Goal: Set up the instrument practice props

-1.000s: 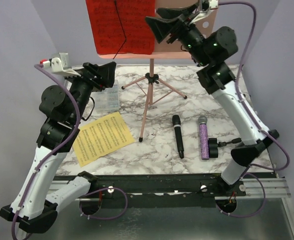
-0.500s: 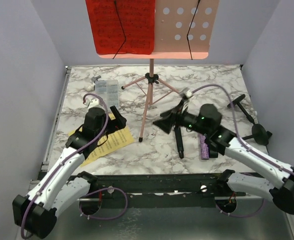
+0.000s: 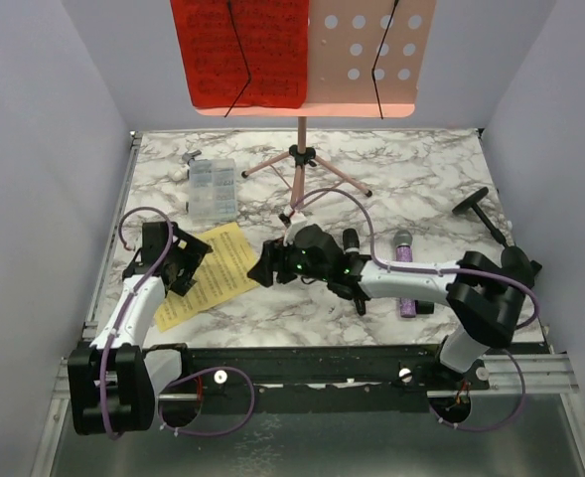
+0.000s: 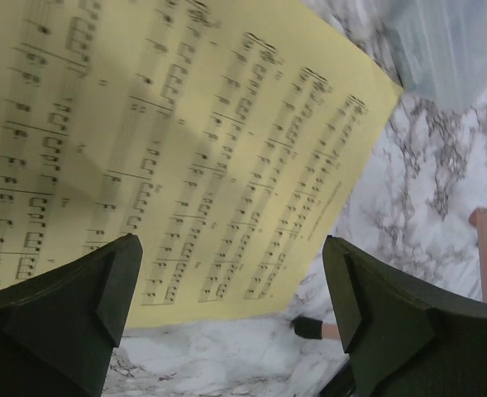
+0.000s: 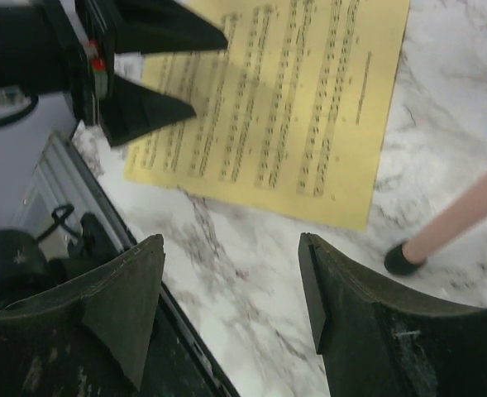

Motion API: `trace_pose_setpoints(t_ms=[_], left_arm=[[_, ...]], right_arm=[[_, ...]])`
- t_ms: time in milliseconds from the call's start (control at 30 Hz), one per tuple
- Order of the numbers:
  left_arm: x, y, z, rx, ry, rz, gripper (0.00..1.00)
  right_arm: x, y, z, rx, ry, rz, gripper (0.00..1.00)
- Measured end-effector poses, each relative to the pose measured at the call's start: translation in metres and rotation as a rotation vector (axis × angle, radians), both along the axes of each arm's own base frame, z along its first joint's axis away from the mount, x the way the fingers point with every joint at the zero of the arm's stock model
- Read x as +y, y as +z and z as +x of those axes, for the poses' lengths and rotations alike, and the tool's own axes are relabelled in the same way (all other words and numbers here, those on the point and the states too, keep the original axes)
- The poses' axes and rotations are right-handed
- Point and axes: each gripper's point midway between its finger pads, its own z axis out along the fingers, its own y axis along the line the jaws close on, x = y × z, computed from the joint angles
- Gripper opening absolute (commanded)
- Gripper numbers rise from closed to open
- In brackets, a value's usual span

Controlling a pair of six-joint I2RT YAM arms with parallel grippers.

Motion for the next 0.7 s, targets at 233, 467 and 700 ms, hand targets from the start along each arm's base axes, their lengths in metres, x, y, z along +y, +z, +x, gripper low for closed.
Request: trace_pose_setpoints(t_ms=[233, 467, 700], left_arm=[[0.025, -0.033, -0.02, 0.101, 0.201, -0.071, 0.99], [0.029, -0.035, -0.021, 0.092, 0.255, -0.092, 0.99], [0.031, -0.036, -0.022, 0.076, 0.267, -0.094, 0.99]], right_arm=[[0.043, 0.0, 0.054, -0.026, -0.161, -0.062, 0.71], [0.063, -0.037, 0.096, -0.036, -0.27, -0.213, 0.71], [0.055, -0.085, 0.109, -0.041, -0.306, -0.373, 0.73]])
